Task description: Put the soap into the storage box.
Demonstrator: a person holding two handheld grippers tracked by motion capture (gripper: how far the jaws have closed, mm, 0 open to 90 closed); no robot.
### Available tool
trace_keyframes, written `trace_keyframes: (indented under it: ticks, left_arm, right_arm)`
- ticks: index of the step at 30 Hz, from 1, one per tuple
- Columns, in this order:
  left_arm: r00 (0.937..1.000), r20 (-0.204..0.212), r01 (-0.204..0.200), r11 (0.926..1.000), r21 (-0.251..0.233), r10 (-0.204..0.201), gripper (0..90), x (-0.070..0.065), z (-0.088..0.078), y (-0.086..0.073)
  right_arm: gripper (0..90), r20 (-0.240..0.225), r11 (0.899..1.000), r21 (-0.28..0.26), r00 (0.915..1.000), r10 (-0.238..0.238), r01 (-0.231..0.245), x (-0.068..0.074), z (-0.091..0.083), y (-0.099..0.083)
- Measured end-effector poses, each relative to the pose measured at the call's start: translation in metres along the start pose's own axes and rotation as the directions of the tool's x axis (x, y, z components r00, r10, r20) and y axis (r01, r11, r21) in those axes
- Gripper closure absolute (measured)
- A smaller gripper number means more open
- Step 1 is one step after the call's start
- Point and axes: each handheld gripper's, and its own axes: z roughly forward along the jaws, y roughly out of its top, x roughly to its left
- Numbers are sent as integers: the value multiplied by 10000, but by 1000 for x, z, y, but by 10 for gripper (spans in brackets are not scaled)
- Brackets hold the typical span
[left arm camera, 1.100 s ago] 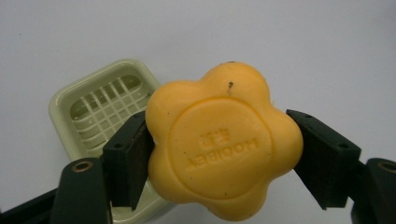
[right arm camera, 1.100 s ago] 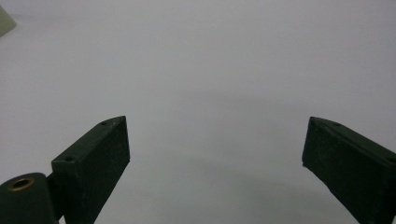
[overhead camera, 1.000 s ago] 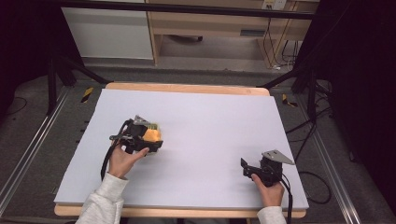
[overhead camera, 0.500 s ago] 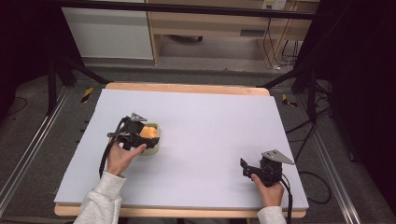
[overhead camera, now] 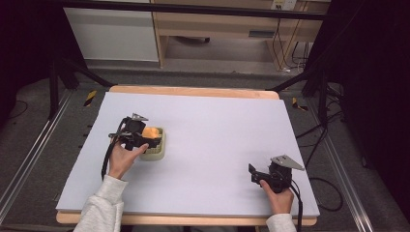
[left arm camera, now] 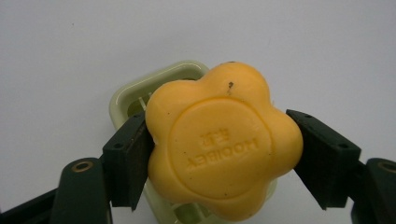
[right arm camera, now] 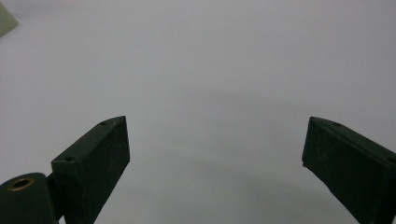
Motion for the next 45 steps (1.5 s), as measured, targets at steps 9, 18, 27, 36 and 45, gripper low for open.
trace_keyframes:
  ticks: [9, 18, 27, 36, 45]
  left_arm:
    - [9999, -155, 42, 9998, 186, -39, 267, 9, 9, -1]
    - [9997, -237, 88, 9995, 302, -81, 268, 12, 16, -2]
    - [9997, -238, 89, 9989, 461, -78, 268, 10, 23, -2]
    - [9997, -244, -33, 9978, 668, 50, 267, 7, 26, -4]
    - [9991, -360, -179, 9948, 1001, 216, 267, 3, 31, -7]
  right_arm:
    - [79, 4, 10000, 4, 10000, -9, 9, 0, 1, 0]
    - [79, -8, 10000, 32, 10000, -56, 56, 1, 2, 0]
    - [79, -6, 10000, 38, 10000, -65, 65, 1, 2, 0]
    - [79, -16, 10000, 52, 10000, -69, 69, 1, 2, 0]
    - [79, -23, 9999, 62, 10000, -78, 78, 1, 2, 0]
